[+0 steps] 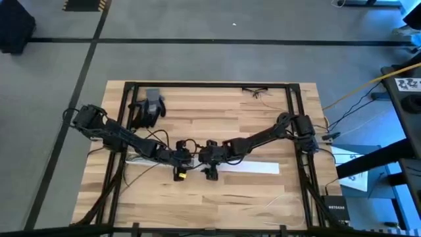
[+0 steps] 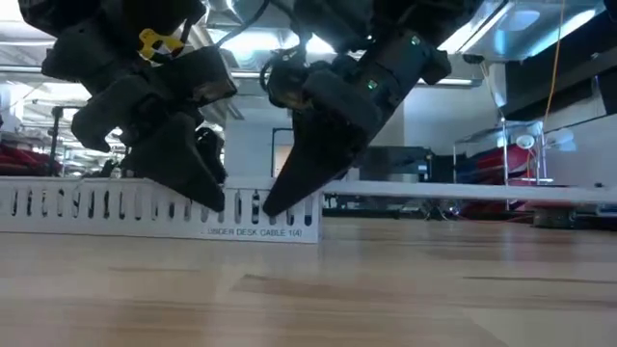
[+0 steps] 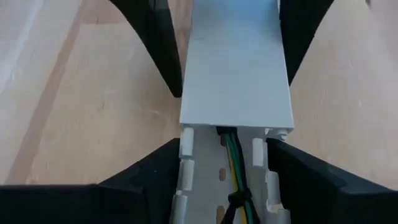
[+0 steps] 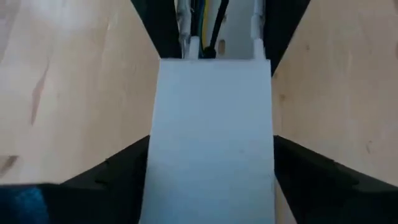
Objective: Ziptie cables
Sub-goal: Close the cable duct
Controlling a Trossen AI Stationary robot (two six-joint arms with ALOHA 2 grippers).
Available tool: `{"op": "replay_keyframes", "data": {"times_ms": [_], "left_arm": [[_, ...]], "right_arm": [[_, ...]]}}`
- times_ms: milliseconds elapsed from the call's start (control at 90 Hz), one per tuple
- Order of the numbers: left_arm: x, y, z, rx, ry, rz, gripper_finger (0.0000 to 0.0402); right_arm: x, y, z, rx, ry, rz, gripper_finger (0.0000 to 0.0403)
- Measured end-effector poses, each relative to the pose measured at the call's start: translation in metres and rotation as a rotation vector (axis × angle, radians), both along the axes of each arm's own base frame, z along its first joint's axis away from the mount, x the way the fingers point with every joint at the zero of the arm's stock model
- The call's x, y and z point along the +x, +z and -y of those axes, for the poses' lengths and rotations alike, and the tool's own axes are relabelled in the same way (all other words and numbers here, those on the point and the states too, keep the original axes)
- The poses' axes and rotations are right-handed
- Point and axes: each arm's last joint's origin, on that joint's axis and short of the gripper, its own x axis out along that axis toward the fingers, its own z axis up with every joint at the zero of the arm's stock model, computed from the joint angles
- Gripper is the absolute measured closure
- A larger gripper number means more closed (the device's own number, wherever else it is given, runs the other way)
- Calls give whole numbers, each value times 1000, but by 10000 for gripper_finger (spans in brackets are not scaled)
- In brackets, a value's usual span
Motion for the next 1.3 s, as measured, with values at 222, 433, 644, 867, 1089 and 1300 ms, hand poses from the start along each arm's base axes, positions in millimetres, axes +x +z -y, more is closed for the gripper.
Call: {"op": "replay_keyframes", "data": {"times_ms": [222,433,644,867,1089,1300], "left_arm": [[-1,-1,0,6,1,-6,178],[-1,-1,-1,9,6,-9,178],[-1,-1,-1,10,8,-9,178],[-1,-1,-1,11,6,-5,178],[-1,-1,0,11,4,-5,178],[-2,-1,0,10,2,-7,178]], "right_arm": [[11,19,-3,-13,68,19,96],[8,38,-4,-115,62,-86,96],[3,31,-19,-165,59,-117,95],[5,25,-22,-210,22,-111,95],[6,18,-24,-191,39,-124,125],[8,19,-24,-182,33,-91,183]]}}
